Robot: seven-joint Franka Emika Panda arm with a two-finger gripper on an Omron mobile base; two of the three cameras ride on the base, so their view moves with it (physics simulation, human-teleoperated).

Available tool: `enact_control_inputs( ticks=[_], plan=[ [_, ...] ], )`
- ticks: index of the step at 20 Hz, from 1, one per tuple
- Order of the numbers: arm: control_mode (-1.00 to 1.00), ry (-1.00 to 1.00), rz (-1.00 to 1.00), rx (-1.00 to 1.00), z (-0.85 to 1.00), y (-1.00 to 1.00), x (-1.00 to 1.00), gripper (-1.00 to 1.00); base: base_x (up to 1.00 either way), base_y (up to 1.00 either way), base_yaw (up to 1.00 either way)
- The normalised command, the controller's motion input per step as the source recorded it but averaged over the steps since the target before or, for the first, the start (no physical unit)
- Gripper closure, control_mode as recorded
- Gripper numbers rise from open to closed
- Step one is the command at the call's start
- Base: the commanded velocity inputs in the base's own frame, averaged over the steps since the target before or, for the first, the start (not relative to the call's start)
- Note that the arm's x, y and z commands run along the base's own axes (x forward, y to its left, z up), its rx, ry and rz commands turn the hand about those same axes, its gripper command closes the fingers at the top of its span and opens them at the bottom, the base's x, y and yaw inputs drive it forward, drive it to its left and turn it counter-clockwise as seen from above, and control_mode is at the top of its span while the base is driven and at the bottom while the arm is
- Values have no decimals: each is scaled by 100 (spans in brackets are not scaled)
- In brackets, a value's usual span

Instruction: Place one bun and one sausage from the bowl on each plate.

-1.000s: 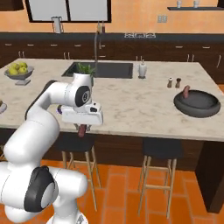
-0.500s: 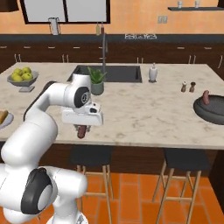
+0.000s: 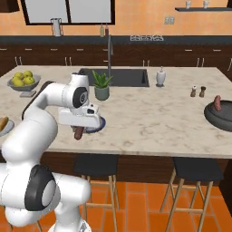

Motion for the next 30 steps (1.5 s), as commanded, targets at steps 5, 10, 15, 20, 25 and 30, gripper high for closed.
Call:
enact_control_inputs(
  ticks=[5,10,15,20,25,30],
  plan=[
    [-100,0,-6,-2,-3,94,100,100,0,0,0],
    [-100,3,-2,-8,-7,71,100,100,0,0,0],
    [-100,0,-2,0,-5,36,100,100,0,0,0],
    [-100,-1,-2,0,-61,0,100,100,0,0,0],
    [-100,-7,4,0,-69,0,51,100,0,0,0],
    [-100,0,3,0,-30,0,35,100,0,0,0]
  ],
)
